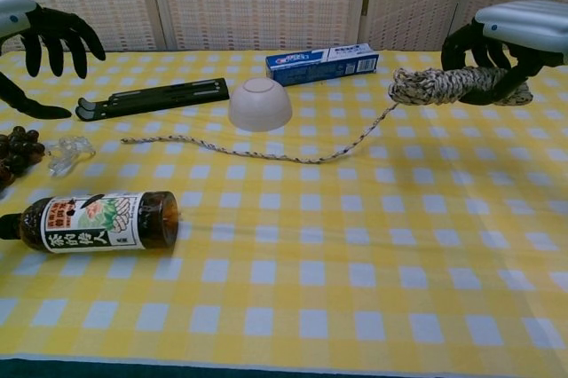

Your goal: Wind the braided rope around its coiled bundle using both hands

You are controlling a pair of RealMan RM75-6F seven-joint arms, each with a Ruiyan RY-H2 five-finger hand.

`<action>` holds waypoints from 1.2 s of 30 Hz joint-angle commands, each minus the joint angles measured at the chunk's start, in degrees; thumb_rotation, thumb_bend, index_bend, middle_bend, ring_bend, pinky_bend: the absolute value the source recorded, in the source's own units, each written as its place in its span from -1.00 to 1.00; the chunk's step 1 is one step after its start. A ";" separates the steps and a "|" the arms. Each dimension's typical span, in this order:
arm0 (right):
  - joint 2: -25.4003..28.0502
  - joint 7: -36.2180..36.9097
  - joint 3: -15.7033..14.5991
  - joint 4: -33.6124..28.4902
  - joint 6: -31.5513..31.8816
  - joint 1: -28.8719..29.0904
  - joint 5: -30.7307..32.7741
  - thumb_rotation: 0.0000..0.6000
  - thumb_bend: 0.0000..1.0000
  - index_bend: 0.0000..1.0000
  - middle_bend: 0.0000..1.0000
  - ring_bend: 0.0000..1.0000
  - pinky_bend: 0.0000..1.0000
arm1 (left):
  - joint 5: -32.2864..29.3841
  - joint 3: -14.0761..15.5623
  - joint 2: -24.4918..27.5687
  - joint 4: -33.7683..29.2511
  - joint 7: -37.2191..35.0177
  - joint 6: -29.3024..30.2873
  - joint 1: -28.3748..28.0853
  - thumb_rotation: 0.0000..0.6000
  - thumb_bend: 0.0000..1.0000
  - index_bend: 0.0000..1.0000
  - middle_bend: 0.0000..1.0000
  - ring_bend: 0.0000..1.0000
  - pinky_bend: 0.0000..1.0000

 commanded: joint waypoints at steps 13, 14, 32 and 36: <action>2.95 -2.07 -0.35 -5.68 0.99 -1.40 0.50 1.00 0.10 0.73 0.27 0.32 0.29 | -22.91 -4.35 -13.24 16.42 10.28 -17.93 -14.23 1.00 -0.37 -0.20 0.58 0.45 0.47; 3.17 -2.30 -0.46 -6.05 1.11 -1.54 0.41 1.00 0.10 0.73 0.27 0.32 0.29 | -24.32 -4.37 -13.93 17.63 10.53 -18.66 -14.89 1.00 -0.34 -0.20 0.59 0.45 0.47; 3.61 -3.07 -0.05 -6.66 -0.17 -1.63 1.61 1.00 0.10 0.75 0.27 0.32 0.29 | -34.65 -2.11 -21.56 30.68 12.60 -22.09 -19.90 1.00 -0.27 -0.05 0.63 0.48 0.48; 3.36 -2.88 -0.14 -6.49 -0.07 -1.58 1.28 1.00 0.10 0.76 0.27 0.32 0.29 | -35.05 -1.62 -22.56 32.40 12.56 -21.47 -19.92 1.00 -0.27 -0.02 0.64 0.49 0.49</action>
